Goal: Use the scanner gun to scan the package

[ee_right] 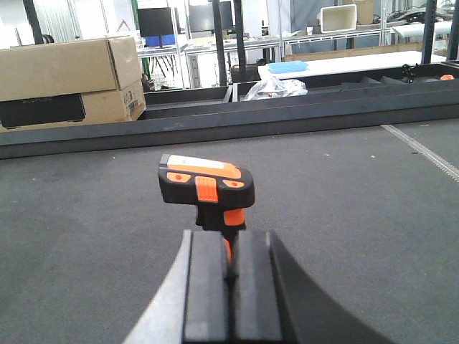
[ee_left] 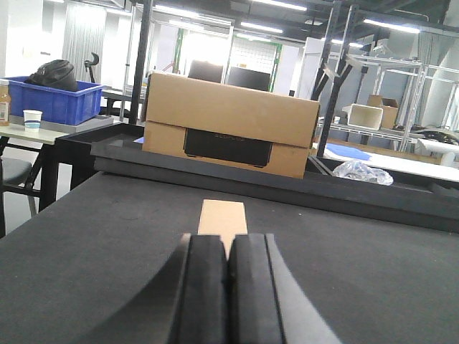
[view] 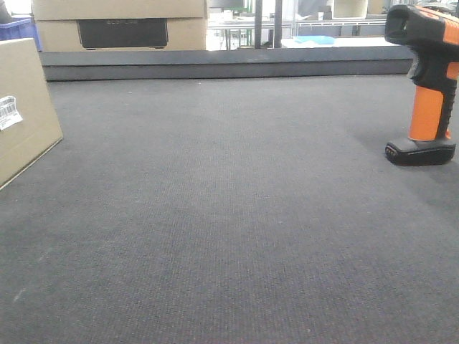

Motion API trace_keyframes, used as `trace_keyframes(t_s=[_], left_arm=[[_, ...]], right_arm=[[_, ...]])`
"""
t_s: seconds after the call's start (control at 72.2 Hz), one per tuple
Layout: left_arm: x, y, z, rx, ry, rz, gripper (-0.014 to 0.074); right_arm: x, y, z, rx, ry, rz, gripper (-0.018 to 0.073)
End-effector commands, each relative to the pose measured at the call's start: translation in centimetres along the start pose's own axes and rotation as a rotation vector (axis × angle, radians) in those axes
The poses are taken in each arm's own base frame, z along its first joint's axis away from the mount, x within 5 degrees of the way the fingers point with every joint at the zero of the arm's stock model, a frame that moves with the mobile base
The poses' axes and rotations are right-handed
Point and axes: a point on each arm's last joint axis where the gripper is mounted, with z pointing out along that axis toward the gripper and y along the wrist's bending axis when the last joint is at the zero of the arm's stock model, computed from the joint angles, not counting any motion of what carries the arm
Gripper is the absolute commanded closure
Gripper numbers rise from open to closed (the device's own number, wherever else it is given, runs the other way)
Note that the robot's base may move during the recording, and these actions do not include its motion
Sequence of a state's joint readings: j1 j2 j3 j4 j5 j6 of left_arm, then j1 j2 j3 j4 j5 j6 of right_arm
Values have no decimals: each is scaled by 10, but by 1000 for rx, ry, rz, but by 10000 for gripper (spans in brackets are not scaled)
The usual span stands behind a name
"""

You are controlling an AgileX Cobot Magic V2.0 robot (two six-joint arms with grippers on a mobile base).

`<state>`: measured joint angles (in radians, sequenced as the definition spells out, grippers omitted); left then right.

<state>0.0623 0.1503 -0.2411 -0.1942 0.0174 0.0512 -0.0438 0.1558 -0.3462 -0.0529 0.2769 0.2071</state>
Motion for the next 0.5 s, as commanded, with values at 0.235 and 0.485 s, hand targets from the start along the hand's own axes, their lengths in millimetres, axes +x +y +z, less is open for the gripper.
trace_keyframes(t_s=[0.235,0.485], left_arm=[[-3,0,-1,-1,-25,-12,708],[-3,0,-1,-1,-25,-12,708]], right_arm=[[10,-1,4,-17,-43,6,724],[58,-9,10,-14,-146,-159,724]])
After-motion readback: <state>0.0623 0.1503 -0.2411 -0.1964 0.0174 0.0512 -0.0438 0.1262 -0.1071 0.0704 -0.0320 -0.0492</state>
